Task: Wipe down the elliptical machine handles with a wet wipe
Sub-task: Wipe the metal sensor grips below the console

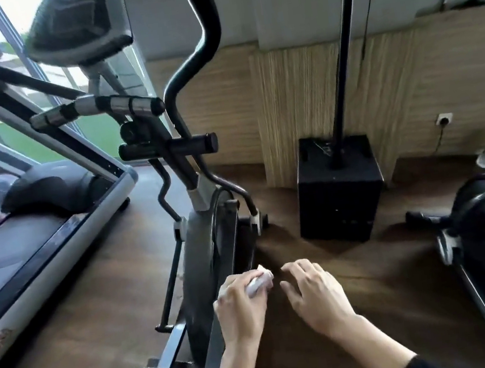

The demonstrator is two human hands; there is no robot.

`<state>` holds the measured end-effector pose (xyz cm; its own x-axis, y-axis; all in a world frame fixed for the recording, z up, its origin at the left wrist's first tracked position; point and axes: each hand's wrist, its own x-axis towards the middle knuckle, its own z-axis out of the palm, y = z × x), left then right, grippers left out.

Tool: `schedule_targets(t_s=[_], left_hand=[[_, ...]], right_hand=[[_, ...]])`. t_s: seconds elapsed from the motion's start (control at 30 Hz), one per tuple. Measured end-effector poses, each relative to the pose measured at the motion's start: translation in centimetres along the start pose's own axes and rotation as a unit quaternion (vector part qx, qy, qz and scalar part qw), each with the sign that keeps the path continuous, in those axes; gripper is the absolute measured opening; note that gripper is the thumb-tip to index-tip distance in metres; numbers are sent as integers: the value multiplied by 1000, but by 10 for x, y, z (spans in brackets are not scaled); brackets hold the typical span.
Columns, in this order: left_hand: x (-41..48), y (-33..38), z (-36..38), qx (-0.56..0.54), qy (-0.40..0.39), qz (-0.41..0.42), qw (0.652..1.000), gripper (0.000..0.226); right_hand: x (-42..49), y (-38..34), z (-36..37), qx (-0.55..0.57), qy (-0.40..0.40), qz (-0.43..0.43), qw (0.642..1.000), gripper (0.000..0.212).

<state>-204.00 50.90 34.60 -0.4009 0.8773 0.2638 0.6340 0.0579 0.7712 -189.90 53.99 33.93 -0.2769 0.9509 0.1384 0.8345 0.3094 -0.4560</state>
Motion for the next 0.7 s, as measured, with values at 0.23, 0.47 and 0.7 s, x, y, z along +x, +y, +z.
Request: schedule_targets(t_s=[0.23,0.47,0.7], left_hand=[[97,-9,15,13,16,-2,1000,15],[165,-3,25,18,65,-32,997,10],[226,5,9,-10,147,-21,989,17]], right_hand=[[98,-5,2,2,24,-9,1000,31],[184,-2,-5,6,3,-57,998,34],[261,-27,-18,42,10,-112,993,37]])
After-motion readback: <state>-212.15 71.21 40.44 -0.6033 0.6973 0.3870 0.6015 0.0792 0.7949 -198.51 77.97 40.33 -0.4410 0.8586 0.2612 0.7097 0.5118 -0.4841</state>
